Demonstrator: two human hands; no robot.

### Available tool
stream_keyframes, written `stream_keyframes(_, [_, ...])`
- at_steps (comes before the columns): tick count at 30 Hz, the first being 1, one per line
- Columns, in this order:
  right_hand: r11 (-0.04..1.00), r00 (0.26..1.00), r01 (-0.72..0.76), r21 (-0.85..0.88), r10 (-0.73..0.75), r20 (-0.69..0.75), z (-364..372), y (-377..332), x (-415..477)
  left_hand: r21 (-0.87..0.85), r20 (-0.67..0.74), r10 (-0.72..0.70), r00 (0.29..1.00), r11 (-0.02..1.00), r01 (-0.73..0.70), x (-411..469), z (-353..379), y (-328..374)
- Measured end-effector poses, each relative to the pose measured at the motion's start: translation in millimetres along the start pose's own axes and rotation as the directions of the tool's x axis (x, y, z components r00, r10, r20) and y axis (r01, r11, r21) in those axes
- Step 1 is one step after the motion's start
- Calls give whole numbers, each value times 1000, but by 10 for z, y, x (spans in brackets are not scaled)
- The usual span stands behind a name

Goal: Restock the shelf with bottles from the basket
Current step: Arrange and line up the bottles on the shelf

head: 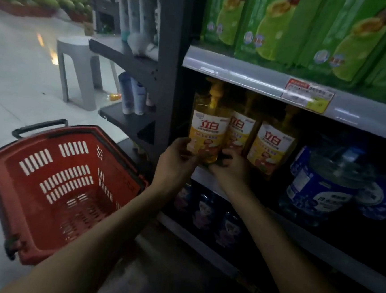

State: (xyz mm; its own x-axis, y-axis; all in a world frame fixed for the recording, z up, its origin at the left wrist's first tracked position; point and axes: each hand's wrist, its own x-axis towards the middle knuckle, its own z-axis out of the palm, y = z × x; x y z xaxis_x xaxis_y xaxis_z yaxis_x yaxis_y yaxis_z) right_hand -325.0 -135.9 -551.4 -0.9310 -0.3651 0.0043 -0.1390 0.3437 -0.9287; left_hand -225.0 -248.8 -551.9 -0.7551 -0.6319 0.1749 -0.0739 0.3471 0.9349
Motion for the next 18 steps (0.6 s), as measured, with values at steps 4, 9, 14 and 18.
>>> stream_keyframes(4, [998,998,49,35,-47,-45,114,57,225,-100,-54,-61,997,993,56,223,66,-86])
stream_keyframes(9, [988,997,54,148,-46,-54,238,-2,496,-164,-31,-11,999,986,6,431,153,-153])
stream_keyframes(14, [981,994,39,191,-19,-108,308,-95,614,-301,17,-22,1000,953,26,571,185,-109])
stream_keyframes(18, [984,993,47,174,-26,-118,265,-96,657,-353,60,-43,997,934,62,589,144,-50])
